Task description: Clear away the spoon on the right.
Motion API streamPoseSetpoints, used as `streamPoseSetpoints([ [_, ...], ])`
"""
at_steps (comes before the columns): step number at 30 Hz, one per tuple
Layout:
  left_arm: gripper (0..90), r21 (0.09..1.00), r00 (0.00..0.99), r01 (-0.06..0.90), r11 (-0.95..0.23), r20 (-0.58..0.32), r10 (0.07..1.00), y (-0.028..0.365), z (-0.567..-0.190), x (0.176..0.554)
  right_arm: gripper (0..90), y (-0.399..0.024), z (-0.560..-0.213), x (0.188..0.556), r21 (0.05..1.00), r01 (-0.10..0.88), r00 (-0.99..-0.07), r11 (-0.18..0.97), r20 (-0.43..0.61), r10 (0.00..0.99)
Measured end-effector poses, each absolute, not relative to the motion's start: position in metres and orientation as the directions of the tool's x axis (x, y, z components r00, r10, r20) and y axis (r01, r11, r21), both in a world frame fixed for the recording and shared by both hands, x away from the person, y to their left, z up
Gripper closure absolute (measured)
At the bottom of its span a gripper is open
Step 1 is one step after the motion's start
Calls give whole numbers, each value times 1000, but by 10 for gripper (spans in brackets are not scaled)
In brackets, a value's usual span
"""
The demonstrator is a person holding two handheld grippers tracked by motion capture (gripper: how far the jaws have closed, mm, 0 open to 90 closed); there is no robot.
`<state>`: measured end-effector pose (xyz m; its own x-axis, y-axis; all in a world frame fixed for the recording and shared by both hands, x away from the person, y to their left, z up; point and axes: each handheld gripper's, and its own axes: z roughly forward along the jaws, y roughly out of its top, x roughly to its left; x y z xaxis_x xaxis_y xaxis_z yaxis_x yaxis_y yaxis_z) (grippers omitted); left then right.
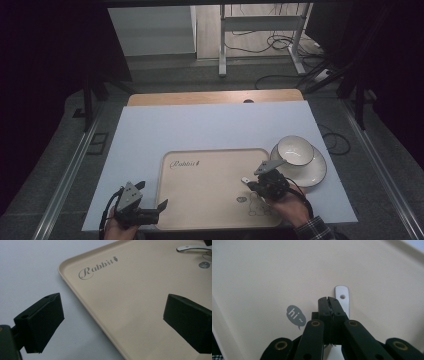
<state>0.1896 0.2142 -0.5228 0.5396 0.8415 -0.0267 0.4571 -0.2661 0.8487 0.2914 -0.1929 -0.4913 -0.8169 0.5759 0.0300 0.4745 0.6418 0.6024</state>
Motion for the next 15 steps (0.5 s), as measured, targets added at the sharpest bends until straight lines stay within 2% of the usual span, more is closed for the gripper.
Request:
streamPoseSetpoints([
  [8, 26, 848, 542, 456, -272, -22, 840, 214, -523, 189, 900, -191, -502, 292, 574, 483, -817, 661, 23, 576],
  [15, 27, 848, 543, 455, -272, -23, 839, 214, -523, 189, 900, -200, -503, 300, 582, 509, -795, 634, 35, 606],
])
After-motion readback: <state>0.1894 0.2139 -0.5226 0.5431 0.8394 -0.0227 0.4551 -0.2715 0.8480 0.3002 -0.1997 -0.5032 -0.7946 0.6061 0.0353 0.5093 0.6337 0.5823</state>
